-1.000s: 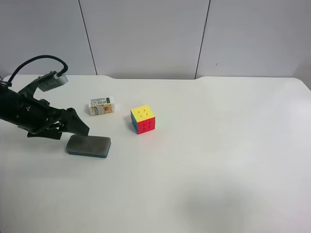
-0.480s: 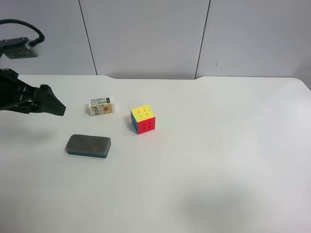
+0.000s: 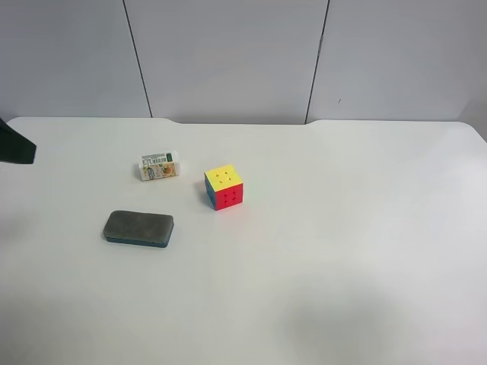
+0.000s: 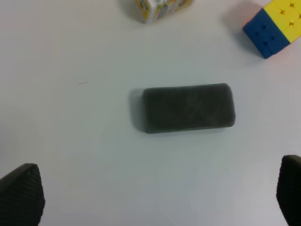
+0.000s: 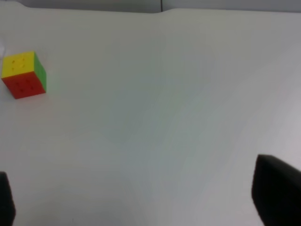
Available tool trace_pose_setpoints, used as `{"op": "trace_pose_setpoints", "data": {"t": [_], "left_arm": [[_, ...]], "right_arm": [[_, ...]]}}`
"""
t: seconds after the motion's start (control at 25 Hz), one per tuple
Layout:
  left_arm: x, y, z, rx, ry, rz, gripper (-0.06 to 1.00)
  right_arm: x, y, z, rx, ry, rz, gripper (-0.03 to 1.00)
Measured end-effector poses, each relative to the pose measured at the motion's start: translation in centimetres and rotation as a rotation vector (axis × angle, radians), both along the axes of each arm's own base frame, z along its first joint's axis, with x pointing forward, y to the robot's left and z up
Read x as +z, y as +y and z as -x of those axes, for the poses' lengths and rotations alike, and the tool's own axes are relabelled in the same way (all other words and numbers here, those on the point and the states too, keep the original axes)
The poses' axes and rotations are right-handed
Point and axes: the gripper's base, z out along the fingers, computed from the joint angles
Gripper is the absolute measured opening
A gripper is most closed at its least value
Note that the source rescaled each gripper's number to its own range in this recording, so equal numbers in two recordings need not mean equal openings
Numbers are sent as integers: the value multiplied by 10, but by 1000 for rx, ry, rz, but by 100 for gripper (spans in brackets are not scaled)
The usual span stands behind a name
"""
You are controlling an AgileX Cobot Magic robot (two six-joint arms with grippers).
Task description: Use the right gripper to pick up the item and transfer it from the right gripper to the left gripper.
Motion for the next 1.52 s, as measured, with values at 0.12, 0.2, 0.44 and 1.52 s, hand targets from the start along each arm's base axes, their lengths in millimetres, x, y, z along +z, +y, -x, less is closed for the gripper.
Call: {"op": "trace_pose_setpoints", "data": {"t": [0.12, 0.2, 0.44, 1.52], "left_arm": [[10, 4, 26, 62, -13, -11, 100], [15, 7, 44, 92, -17, -25, 100], [21, 10, 99, 106, -33, -64, 100], [-31, 11, 179, 154, -365, -46, 100]], "right_arm": [[0, 0, 0, 0, 0, 0, 99], [0, 0, 0, 0, 0, 0, 99], [0, 0, 0, 0, 0, 0, 99], [0, 0, 0, 0, 0, 0, 99]]}}
